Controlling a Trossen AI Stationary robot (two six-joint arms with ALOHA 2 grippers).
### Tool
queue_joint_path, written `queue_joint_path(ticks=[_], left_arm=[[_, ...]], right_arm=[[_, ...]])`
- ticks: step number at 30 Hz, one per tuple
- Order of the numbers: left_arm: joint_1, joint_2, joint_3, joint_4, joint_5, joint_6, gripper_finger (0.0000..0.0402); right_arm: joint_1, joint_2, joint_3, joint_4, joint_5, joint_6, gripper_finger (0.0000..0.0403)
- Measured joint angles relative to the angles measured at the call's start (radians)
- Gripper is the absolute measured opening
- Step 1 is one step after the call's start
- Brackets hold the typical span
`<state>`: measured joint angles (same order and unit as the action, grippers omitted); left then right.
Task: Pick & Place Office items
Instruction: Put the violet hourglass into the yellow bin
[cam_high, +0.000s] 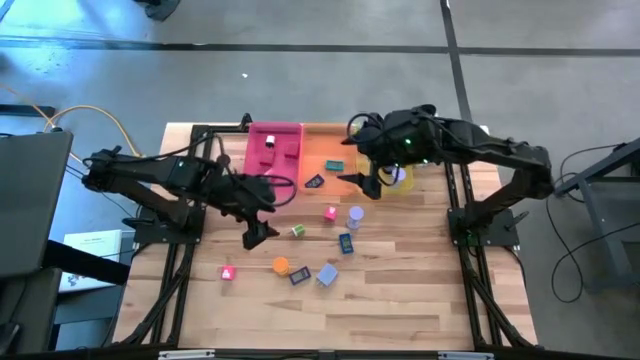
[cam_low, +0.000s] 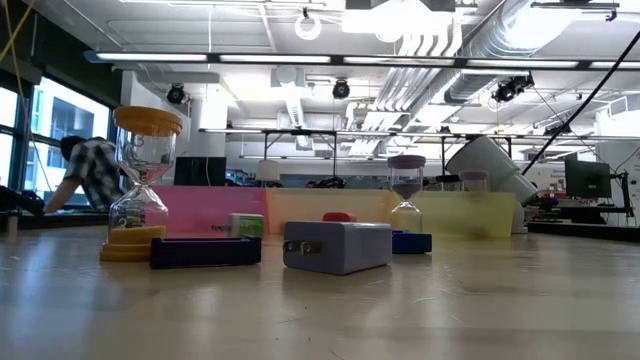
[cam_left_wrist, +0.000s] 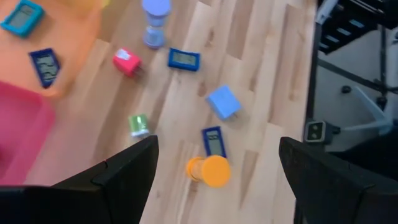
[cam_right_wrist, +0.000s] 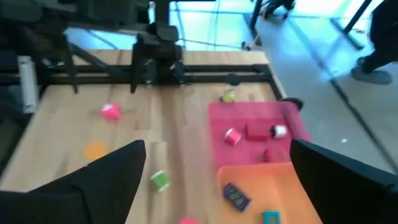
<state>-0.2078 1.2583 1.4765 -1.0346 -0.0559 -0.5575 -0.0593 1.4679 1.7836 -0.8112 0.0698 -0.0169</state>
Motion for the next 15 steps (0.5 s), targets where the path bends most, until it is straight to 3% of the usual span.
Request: queue_joint_path(ticks=[8,15], left_arm=[[-0.089,0.000,0.000,0.049,-0.005,-0.051,0.0325],[-0.110,0.000,0.000,0.076,-0.113,-0.045,0.0325]], right_arm=[[0.060,-0.025,0.000,-0.062,-0.092,0.173,0.0386],[0.096,-0.006,0.000,-0.215,-0.096,0.271,0.0385]])
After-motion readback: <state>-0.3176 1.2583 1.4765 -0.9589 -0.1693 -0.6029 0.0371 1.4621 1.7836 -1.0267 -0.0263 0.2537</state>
